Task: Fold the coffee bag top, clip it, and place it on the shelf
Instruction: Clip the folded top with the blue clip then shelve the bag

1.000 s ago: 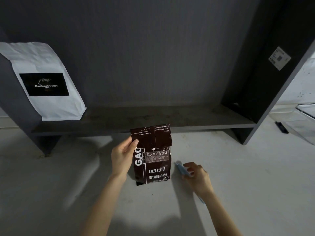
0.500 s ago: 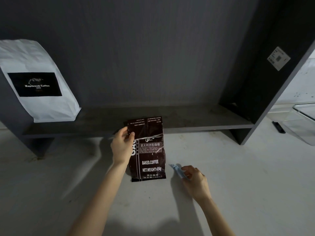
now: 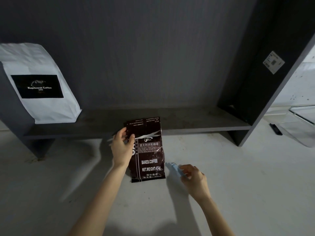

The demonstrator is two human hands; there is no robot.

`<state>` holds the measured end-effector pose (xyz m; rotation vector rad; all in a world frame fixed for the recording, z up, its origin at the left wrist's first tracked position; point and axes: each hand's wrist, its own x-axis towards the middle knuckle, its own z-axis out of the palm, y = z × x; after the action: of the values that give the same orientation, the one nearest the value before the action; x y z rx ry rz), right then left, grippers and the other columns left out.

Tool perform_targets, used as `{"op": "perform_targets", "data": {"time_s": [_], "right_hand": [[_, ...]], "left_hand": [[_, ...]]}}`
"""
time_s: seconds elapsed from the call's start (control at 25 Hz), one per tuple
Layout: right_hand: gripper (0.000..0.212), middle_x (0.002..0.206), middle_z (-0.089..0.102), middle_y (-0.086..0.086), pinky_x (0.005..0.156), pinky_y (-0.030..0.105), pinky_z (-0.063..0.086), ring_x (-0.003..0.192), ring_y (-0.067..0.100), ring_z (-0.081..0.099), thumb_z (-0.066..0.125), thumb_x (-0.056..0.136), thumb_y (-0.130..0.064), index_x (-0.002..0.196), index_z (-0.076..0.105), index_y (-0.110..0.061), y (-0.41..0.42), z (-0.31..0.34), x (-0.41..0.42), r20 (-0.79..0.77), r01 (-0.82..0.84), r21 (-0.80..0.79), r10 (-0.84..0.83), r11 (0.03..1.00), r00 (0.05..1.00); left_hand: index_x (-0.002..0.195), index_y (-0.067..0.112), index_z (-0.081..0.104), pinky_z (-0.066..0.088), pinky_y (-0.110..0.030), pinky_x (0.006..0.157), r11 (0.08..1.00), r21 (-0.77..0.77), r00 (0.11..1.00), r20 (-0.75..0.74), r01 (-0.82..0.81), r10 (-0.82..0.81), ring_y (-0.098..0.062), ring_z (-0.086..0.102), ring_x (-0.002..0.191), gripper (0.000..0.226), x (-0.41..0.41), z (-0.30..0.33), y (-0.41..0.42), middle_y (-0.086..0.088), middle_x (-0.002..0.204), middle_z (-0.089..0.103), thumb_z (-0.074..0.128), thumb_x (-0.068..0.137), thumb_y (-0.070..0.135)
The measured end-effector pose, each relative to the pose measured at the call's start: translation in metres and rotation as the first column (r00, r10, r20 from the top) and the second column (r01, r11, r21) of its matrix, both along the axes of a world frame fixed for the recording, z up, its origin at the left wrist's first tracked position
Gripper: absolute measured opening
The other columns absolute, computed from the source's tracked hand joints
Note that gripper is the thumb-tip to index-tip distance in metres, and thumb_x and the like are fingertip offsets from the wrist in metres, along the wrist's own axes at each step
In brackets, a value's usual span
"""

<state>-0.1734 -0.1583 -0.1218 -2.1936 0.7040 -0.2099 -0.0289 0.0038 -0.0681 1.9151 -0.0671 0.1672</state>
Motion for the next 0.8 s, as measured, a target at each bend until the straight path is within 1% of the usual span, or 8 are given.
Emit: {"op": "perform_targets", "data": {"time_s": [0.12, 0.24, 0.4, 0.52, 0.6, 0.68, 0.76, 0.8], "right_hand": [[0.031, 0.101, 0.068, 0.010, 0.062, 0.010, 0.036, 0.076, 0.015, 0.056, 0.053, 0.074, 0.003, 0.098, 0.065, -0.013, -0.001, 0.010, 0.000, 0.075, -0.008, -0.016, 0.009, 1.000, 0.997], [0.025, 0.096, 0.068, 0.009, 0.058, -0.001, 0.038, 0.075, 0.013, 0.058, 0.057, 0.076, 0.002, 0.095, 0.065, -0.012, -0.001, 0.027, 0.002, 0.164, -0.017, -0.002, 0.017, 1.000, 0.986], [0.023, 0.086, 0.066, -0.008, 0.056, -0.002, 0.040, 0.071, -0.004, 0.060, 0.058, 0.078, -0.003, 0.090, 0.064, -0.022, 0.009, 0.051, 0.003, 0.260, -0.088, 0.084, 0.063, 0.993, 0.964], [0.026, 0.083, 0.063, -0.019, 0.057, 0.001, 0.043, 0.072, -0.016, 0.057, 0.058, 0.079, -0.005, 0.085, 0.061, -0.030, 0.022, 0.064, 0.002, 0.304, -0.185, 0.163, 0.129, 0.969, 0.944], [0.027, 0.084, 0.064, -0.018, 0.058, 0.004, 0.044, 0.073, -0.011, 0.059, 0.057, 0.080, -0.005, 0.085, 0.062, -0.031, 0.031, 0.070, 0.001, 0.322, -0.259, 0.212, 0.182, 0.942, 0.929], [0.025, 0.087, 0.066, -0.013, 0.061, 0.008, 0.046, 0.077, -0.003, 0.061, 0.056, 0.081, -0.005, 0.088, 0.064, -0.028, 0.039, 0.072, 0.000, 0.328, -0.320, 0.253, 0.230, 0.913, 0.916], [0.025, 0.090, 0.068, -0.011, 0.068, 0.014, 0.048, 0.084, 0.007, 0.062, 0.054, 0.082, -0.006, 0.093, 0.064, -0.026, 0.044, 0.072, 0.000, 0.325, -0.351, 0.260, 0.261, 0.899, 0.909], [0.025, 0.091, 0.068, -0.010, 0.071, 0.018, 0.048, 0.085, 0.010, 0.061, 0.054, 0.082, -0.007, 0.094, 0.064, -0.026, 0.046, 0.072, 0.000, 0.326, -0.356, 0.256, 0.266, 0.899, 0.907]], "left_hand": [[0.118, 0.005, 0.051, 0.039, -0.029, 0.087, 1.000, 0.001, 0.998, 0.063, -0.013, 0.013, -0.027, 0.056, 0.106, 0.034, -0.006, 0.006, 0.005, -0.018, 0.124, 0.054, 0.054, 0.085, 0.015], [0.114, 0.004, 0.053, 0.044, -0.031, 0.084, 0.999, -0.027, 0.984, 0.176, -0.025, 0.030, -0.026, 0.055, 0.104, 0.030, -0.016, 0.016, 0.009, -0.019, 0.120, 0.051, 0.053, 0.085, 0.011], [0.112, 0.007, 0.054, 0.042, -0.027, 0.082, 1.000, -0.010, 0.947, 0.321, -0.013, 0.015, -0.017, 0.053, 0.096, 0.028, -0.036, 0.023, 0.015, -0.004, 0.108, 0.048, 0.054, 0.084, 0.007], [0.105, 0.011, 0.059, 0.043, -0.008, 0.070, 0.991, 0.003, 0.959, 0.251, 0.133, -0.129, -0.011, 0.060, 0.087, 0.021, -0.051, 0.016, 0.017, 0.000, 0.097, 0.059, 0.055, 0.084, 0.010], [0.108, 0.014, 0.059, 0.040, 0.001, 0.068, 0.970, 0.005, 0.955, 0.174, 0.243, -0.240, 0.009, 0.058, 0.083, 0.024, -0.061, 0.012, 0.015, 0.012, 0.092, 0.061, 0.055, 0.084, 0.014], [0.109, 0.015, 0.060, 0.039, 0.002, 0.069, 0.945, 0.008, 0.938, 0.119, 0.327, -0.325, 0.023, 0.053, 0.080, 0.024, -0.070, 0.009, 0.011, 0.022, 0.090, 0.059, 0.054, 0.085, 0.017], [0.104, 0.020, 0.064, 0.041, -0.002, 0.068, 0.934, 0.001, 0.930, 0.094, 0.357, -0.356, 0.017, 0.056, 0.075, 0.021, -0.075, 0.005, 0.011, 0.022, 0.083, 0.063, 0.054, 0.085, 0.024], [0.099, 0.027, 0.066, 0.044, -0.011, 0.070, 0.936, -0.021, 0.934, 0.087, 0.350, -0.347, 0.010, 0.058, 0.072, 0.019, -0.076, 0.004, 0.011, 0.021, 0.077, 0.066, 0.054, 0.084, 0.030]]}}
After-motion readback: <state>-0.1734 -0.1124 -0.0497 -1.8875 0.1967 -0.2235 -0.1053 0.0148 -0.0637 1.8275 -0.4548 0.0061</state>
